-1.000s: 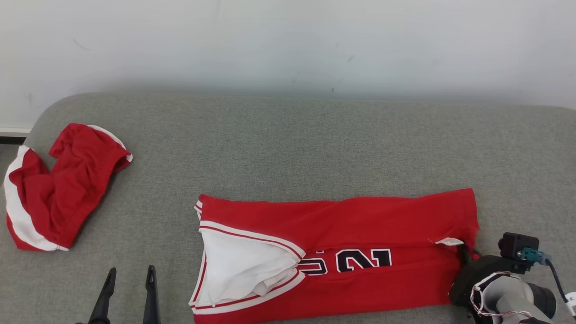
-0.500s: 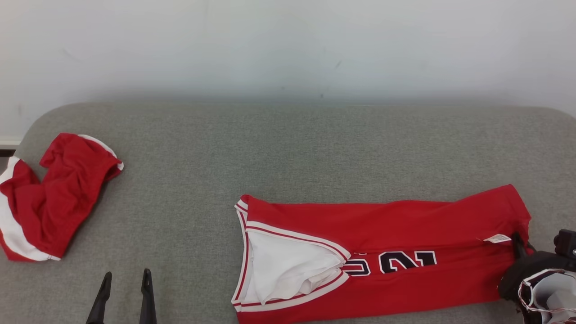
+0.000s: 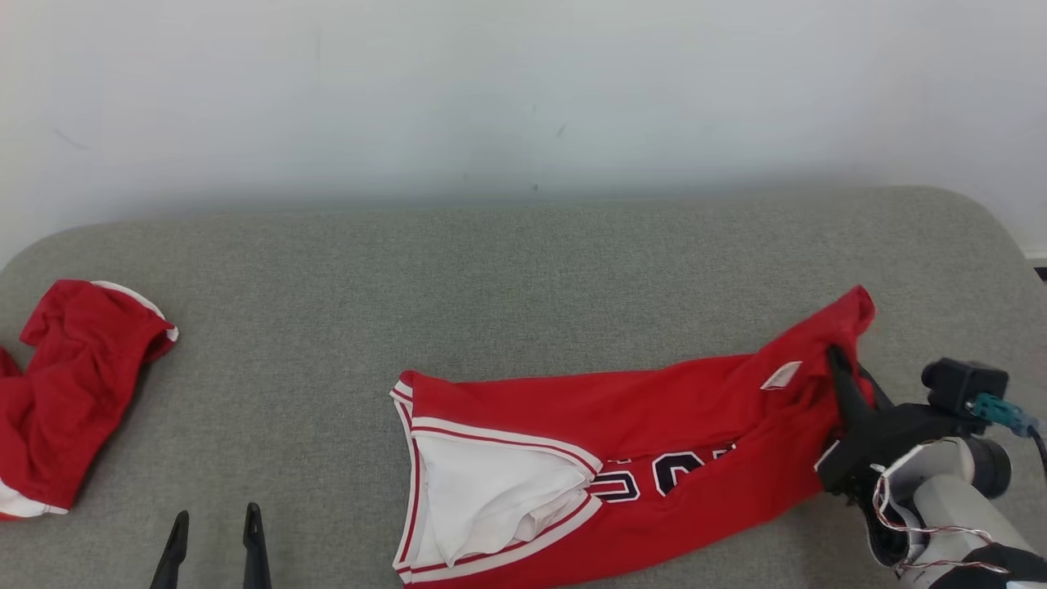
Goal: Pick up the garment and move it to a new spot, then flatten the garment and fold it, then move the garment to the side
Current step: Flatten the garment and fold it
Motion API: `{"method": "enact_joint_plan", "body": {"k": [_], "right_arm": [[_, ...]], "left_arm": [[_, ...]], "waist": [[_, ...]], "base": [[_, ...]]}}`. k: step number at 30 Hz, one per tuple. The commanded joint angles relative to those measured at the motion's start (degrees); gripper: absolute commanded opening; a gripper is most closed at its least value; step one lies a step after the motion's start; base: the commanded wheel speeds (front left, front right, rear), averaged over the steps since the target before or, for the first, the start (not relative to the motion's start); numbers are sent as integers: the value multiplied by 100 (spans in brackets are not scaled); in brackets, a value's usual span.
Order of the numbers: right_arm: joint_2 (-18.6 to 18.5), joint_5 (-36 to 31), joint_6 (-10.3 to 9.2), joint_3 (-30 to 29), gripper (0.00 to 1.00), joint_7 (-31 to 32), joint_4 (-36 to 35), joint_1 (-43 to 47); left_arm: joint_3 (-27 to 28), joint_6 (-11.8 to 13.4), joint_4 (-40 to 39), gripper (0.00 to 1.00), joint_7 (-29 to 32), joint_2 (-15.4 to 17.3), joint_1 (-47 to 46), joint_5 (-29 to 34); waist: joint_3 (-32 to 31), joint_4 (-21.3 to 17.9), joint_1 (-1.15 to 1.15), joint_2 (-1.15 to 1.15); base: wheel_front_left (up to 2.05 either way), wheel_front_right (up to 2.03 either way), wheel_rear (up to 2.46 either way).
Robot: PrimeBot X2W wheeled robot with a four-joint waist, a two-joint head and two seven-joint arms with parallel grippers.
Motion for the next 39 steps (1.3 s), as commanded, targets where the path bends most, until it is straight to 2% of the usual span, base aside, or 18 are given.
{"method": "enact_joint_plan", "body": {"k": [1,10,13,17,22,27,39], "right_arm": [[50,27,-13,33,0,49,-196,86],[678,-12,-12,189,0,874,-2374,767],[958,-138,-12,215,0,1136,-2795,926],[1292,-337,-12,263,0,1367,-3012,1044],[1523,-537,-12,459,0,1517,-2922,1075],[1634,-643,-12,696,0,1408,-2585,898],[1647,-103,-12,1558,0,757,-1315,365]], "left_arm": [[-9,9,-9,100,-18,-12,-29,-32],[-206,99,1,100,-18,-9,-73,-156],[-254,110,25,100,-18,-10,-91,-164],[-378,94,81,100,-19,-12,-160,-187],[-507,80,158,100,-19,-11,-297,-239],[-573,85,225,100,-19,-10,-395,-280],[-713,48,372,100,-18,-10,-583,-317]], "waist": [[6,-10,0,-1],[15,107,0,-1],[16,196,0,-1],[23,378,0,-1],[50,634,0,-1],[124,833,0,-1],[302,1186,0,-1]], "base": [[0,0,0],[0,0,0],[0,0,0],[0,0,0],[0,0,0],[0,0,0],[0,0,0]]}}
